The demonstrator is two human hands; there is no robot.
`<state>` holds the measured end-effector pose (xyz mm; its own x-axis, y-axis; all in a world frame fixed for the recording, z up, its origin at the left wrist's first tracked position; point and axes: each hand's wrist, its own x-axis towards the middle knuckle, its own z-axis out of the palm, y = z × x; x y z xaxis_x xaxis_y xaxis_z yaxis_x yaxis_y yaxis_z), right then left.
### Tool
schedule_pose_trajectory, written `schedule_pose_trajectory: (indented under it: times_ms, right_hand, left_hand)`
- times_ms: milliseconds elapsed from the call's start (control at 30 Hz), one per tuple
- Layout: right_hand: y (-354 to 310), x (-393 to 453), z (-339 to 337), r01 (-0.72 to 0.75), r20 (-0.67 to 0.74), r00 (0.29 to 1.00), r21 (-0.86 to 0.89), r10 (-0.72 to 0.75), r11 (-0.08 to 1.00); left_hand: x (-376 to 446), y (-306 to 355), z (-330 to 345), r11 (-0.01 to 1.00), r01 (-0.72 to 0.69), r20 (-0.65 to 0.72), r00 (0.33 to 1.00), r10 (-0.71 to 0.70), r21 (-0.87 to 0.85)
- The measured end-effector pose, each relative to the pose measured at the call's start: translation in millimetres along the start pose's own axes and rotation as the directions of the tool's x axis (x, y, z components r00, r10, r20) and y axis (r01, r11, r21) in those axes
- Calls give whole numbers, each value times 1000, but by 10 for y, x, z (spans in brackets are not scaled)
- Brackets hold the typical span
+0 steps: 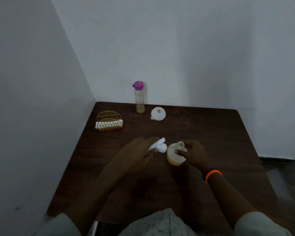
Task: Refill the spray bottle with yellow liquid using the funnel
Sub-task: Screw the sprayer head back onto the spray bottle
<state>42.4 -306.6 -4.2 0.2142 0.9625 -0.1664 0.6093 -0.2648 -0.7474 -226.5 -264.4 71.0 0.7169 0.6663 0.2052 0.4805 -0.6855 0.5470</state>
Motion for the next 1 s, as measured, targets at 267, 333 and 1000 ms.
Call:
schedule_pose_trajectory:
  times_ms: [267, 333, 1000]
  right_hand:
    - [53, 24, 39, -42, -31, 999, 17, 43, 999]
    - [38, 33, 36, -53, -32, 998, 23, 54, 998]
    - [148, 71, 137, -92, -91, 992, -12, 91, 996]
  left_hand:
    - [669, 162, 212, 986, -77, -112, 992, 61, -151]
    - [787, 146, 293, 981, -70, -110, 993, 50, -180]
    - [1030, -82, 913, 972, 86, -5, 996, -90, -218]
